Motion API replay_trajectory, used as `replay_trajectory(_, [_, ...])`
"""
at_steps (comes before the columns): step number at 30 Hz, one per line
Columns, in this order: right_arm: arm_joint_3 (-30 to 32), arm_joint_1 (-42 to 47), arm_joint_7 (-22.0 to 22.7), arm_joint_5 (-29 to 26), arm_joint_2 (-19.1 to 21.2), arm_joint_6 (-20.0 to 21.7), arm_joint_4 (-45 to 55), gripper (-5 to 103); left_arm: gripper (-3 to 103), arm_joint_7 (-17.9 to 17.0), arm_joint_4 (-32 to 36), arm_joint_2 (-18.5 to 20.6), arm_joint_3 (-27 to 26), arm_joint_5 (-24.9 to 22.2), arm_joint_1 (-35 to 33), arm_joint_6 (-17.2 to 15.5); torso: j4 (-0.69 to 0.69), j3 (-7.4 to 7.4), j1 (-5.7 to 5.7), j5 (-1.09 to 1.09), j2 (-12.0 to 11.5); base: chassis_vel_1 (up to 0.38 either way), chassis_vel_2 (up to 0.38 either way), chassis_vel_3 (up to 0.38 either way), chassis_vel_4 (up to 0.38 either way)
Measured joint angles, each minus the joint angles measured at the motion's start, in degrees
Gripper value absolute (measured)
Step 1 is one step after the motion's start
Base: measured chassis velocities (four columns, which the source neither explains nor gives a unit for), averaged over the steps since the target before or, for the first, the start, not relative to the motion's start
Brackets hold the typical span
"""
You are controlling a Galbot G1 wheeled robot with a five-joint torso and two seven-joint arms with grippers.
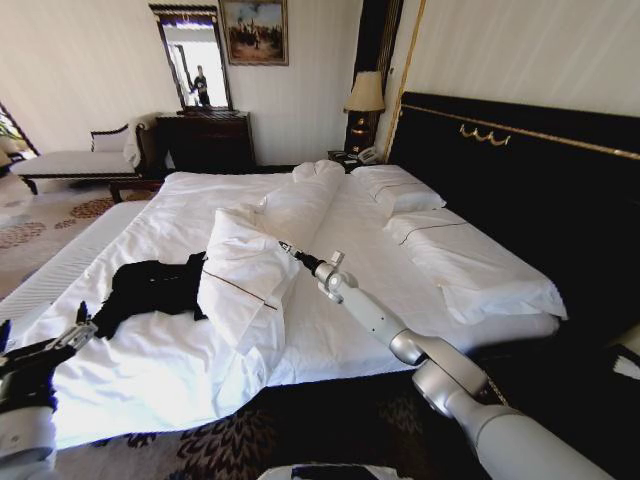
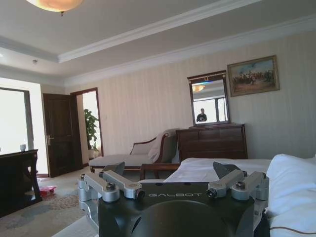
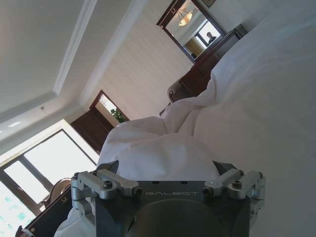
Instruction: Fold the clothes on the bed.
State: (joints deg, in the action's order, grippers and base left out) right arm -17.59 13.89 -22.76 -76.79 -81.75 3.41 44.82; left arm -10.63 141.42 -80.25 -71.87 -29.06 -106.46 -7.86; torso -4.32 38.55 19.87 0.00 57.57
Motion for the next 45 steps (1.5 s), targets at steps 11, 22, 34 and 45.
replay_trajectory(11, [-1.6, -1.2, 1.0, 1.9, -2.2, 0.2, -1.7, 92, 100, 0.0, -0.9, -0.3, 0.2, 0.2, 0.6, 0.5, 0.01, 0.00, 0.00, 0.00, 0.0, 0.000, 0.000, 0.000, 0.000])
replay_trajectory(22, [-1.5, -1.5, 0.9, 2.5, -2.3, 0.1, -2.3, 55, 100, 0.0, -1.1, -0.4, 0.9, 0.4, 0.9, 0.5, 0.00, 0.00, 0.00, 0.00, 0.0, 0.000, 0.000, 0.000, 0.000])
replay_trajectory(34, [-1.4, -1.3, 0.9, 3.4, -2.8, -0.8, -2.3, 16, 100, 0.0, -1.5, -0.5, 0.7, 0.4, 1.0, 0.8, 0.01, 0.00, 0.00, 0.00, 0.0, 0.000, 0.000, 0.000, 0.000])
replay_trajectory(45, [0.5, 0.8, 3.4, 3.2, -0.4, -2.5, 4.1, 1, 100, 0.0, -1.9, -0.1, 1.1, 0.4, 1.6, 0.9, 0.02, 0.00, 0.00, 0.01, 0.0, 0.000, 0.000, 0.000, 0.000])
